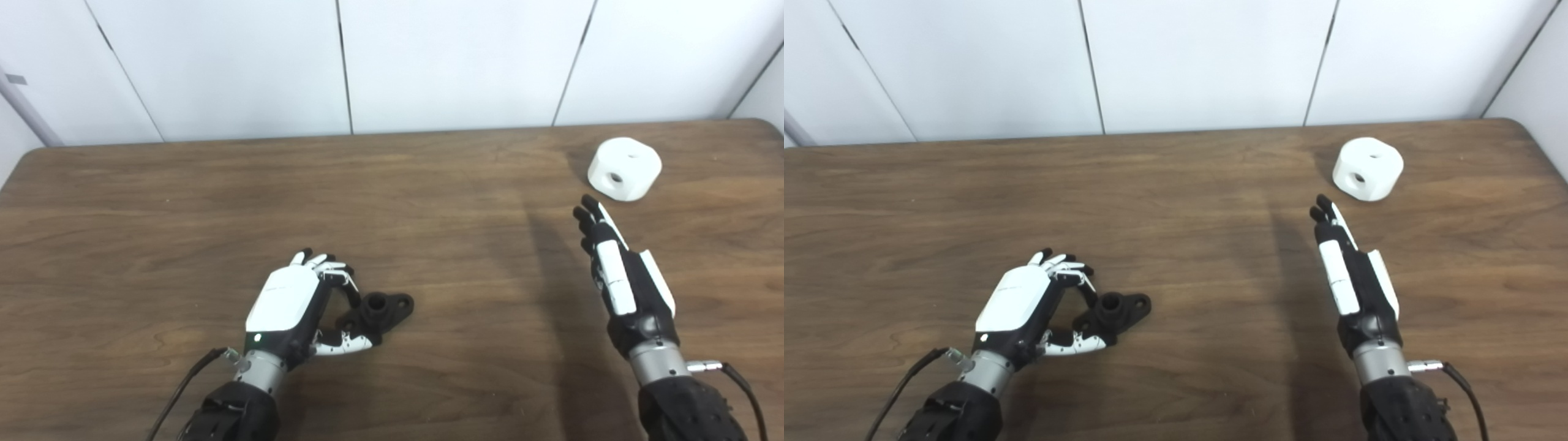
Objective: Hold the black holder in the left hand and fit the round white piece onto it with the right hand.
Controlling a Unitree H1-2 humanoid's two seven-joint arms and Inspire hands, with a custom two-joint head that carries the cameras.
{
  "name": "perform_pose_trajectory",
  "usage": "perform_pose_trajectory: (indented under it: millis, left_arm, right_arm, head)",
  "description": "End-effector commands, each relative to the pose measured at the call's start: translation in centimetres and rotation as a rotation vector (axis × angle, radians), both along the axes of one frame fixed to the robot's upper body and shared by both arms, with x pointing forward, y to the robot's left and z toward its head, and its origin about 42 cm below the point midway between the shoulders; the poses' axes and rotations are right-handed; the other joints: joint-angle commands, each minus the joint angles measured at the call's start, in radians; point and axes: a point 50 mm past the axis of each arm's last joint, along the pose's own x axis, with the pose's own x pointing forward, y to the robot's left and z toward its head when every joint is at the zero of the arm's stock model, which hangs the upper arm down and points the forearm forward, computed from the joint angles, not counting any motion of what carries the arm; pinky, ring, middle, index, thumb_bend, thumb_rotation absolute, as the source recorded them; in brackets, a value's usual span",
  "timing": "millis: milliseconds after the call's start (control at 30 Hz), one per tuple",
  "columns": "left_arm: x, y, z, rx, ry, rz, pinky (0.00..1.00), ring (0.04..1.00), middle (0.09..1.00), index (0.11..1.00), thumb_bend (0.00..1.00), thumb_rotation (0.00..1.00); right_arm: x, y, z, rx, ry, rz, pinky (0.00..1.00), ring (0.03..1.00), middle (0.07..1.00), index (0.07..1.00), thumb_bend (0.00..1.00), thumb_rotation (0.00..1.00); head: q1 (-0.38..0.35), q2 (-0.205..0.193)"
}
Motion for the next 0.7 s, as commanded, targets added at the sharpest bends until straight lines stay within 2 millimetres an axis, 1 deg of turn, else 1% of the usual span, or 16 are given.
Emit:
perform_pose_trajectory:
  millis: [0, 300, 533, 633, 667]
  left_arm:
    - [-0.4, -0.8, 0.6, -0.005, -0.052, -0.027, 1.0, 0.894, 0.783, 0.486, 0.52, 0.05]
    - [-1.3, -1.3, 0.1, -0.036, -0.026, -0.035, 1.0, 0.893, 0.784, 0.485, 0.52, 0.05]
    - [-1.4, -1.3, -0.1, -0.041, -0.015, -0.035, 1.0, 0.896, 0.785, 0.485, 0.52, 0.05]
    - [-1.4, -1.1, -0.3, -0.039, -0.013, -0.032, 1.0, 0.893, 0.781, 0.485, 0.52, 0.05]
    - [-1.4, -1.0, -0.4, -0.041, -0.011, -0.03, 1.0, 0.893, 0.781, 0.485, 0.52, 0.05]
  right_arm:
    - [0.0, -0.3, 1.6, -0.012, -0.064, 0.016, 1.0, 0.98, 0.961, 0.963, 0.65, 1.0]
    - [0.2, -0.8, 2.2, -0.014, -0.07, 0.004, 1.0, 0.978, 0.963, 0.965, 0.65, 1.0]
    - [0.6, -1.1, 2.6, -0.014, -0.082, -0.002, 1.0, 0.985, 0.964, 0.967, 0.65, 1.0]
    - [0.9, -1.2, 2.7, -0.022, -0.088, -0.016, 1.0, 0.981, 0.961, 0.963, 0.65, 1.0]
    - [1.0, -1.2, 2.8, -0.03, -0.09, -0.026, 1.0, 0.978, 0.957, 0.958, 0.65, 1.0]
  head:
    - [-0.007, 0.005]
    - [-0.038, 0.014]
    - [-0.06, 0.011]
    - [-0.105, 0.005]
    - [-0.146, 0.0]
